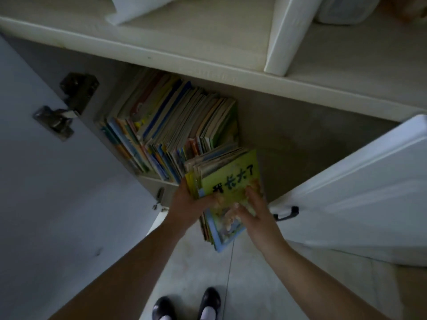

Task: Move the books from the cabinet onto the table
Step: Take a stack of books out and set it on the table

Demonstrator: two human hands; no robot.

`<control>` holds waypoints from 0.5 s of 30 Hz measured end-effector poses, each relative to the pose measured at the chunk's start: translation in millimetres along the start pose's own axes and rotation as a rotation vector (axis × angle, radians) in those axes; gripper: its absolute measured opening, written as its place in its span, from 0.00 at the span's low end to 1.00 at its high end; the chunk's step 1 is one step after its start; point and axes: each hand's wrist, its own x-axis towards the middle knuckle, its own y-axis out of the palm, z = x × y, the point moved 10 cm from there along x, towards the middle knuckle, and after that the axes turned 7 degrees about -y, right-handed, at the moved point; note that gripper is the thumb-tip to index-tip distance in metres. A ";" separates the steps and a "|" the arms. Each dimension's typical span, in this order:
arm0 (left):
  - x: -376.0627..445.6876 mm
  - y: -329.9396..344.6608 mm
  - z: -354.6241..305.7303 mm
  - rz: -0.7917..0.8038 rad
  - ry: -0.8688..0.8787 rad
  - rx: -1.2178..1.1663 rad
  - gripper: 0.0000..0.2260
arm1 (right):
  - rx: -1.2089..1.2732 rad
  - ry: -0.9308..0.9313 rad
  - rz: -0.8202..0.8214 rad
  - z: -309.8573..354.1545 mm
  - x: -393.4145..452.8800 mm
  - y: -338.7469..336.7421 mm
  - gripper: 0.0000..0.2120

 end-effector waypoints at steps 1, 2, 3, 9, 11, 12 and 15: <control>-7.6 -7.9 2.7 0.030 -0.039 -0.039 0.19 | -0.036 -0.037 -0.046 3.6 -3.3 -9.9 0.24; -19.8 -16.5 4.3 0.061 -0.080 -0.067 0.18 | -0.071 -0.056 -0.091 9.2 -11.6 -16.8 0.19; -30.3 -24.1 4.6 0.091 -0.107 -0.090 0.19 | -0.115 -0.055 -0.140 11.9 -18.1 -24.4 0.14; -85.7 -52.7 -7.8 0.296 -0.143 -0.074 0.26 | -0.129 0.223 -0.071 12.3 -70.7 -24.7 0.30; -102.6 -57.5 -11.8 0.370 -0.154 -0.039 0.24 | 0.225 0.353 0.057 13.4 -95.7 -2.0 0.25; -111.7 -59.8 -13.7 0.407 -0.166 -0.019 0.24 | 0.350 0.412 0.089 17.3 -111.3 7.1 0.22; -135.3 -63.0 -13.7 0.480 -0.203 0.005 0.23 | 0.430 0.454 0.101 23.4 -148.5 19.4 0.11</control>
